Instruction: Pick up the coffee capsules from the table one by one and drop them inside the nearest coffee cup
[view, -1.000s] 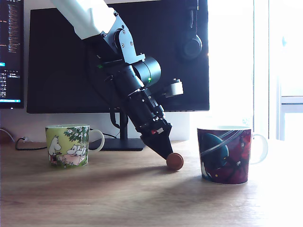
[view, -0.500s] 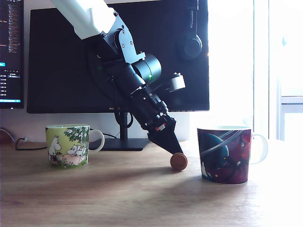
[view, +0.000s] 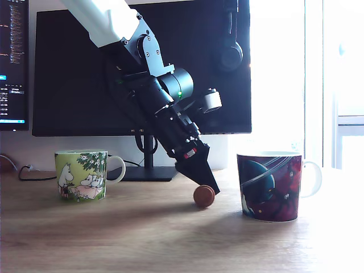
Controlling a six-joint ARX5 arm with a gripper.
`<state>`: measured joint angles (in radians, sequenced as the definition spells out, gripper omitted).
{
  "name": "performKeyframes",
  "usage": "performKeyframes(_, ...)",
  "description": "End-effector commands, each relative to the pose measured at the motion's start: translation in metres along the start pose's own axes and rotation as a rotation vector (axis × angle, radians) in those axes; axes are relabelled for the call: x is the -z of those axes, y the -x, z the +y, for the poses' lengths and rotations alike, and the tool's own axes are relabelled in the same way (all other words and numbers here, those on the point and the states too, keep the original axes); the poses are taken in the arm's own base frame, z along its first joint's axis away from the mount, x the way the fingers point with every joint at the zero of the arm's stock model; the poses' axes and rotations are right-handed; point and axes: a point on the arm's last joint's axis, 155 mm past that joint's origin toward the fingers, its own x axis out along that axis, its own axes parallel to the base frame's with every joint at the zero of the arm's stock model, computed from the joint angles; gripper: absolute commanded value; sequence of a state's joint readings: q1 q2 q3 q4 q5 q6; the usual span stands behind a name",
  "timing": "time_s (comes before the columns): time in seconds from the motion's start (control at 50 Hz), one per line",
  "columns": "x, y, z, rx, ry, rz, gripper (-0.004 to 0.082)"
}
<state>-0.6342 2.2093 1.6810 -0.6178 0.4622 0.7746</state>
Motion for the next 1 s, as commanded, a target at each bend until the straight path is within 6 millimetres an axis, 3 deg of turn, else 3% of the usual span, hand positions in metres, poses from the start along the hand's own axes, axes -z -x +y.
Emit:
performKeyframes(0.0, 0.007, -0.007, -0.005, 0.025, 0.0, 0.022, -0.0019)
performKeyframes(0.46, 0.031, -0.004, -0.018, 0.07, 0.064, 0.114, -0.0019)
performKeyframes(0.78, 0.02, -0.002, 0.006, -0.004, 0.109, 0.051, -0.0019)
performKeyframes(0.98, 0.03, 0.001, 0.017, -0.05, 0.114, 0.087, -0.0019)
